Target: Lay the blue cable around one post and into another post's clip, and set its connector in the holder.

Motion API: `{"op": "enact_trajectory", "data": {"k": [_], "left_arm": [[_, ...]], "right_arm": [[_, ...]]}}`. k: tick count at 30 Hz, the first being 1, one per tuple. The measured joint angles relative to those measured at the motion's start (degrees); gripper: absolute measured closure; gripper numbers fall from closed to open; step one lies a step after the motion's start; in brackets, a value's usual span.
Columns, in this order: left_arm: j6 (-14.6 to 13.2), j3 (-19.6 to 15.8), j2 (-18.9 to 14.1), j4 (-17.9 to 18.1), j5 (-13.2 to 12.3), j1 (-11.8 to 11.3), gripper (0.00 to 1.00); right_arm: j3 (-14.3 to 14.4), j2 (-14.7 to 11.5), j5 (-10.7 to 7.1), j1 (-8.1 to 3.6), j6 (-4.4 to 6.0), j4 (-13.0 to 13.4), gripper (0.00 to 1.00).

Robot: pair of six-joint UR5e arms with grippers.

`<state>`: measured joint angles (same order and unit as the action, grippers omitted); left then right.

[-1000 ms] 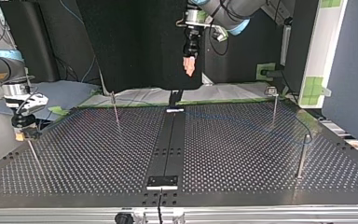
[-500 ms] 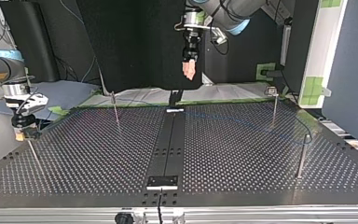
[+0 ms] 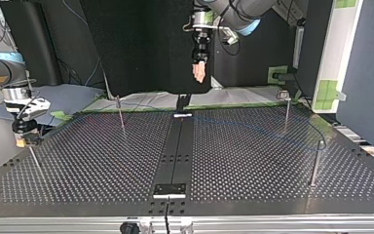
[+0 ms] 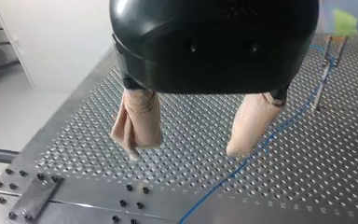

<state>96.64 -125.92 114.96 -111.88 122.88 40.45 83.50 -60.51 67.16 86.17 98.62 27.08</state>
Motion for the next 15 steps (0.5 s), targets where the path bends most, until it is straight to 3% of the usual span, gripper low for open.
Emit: {"op": "enact_trajectory", "data": {"k": [7,15], "left_arm": [[-0.6,0.0,0.0,-2.7,3.0,0.1,0.0],[-0.8,0.0,0.0,-3.3,3.5,0.1,0.0]], "right_arm": [[0.0,0.0,0.02,0.04,0.0,-0.1,0.0],[0.0,0.0,0.0,0.45,-0.08,0.0,0.0]]}}
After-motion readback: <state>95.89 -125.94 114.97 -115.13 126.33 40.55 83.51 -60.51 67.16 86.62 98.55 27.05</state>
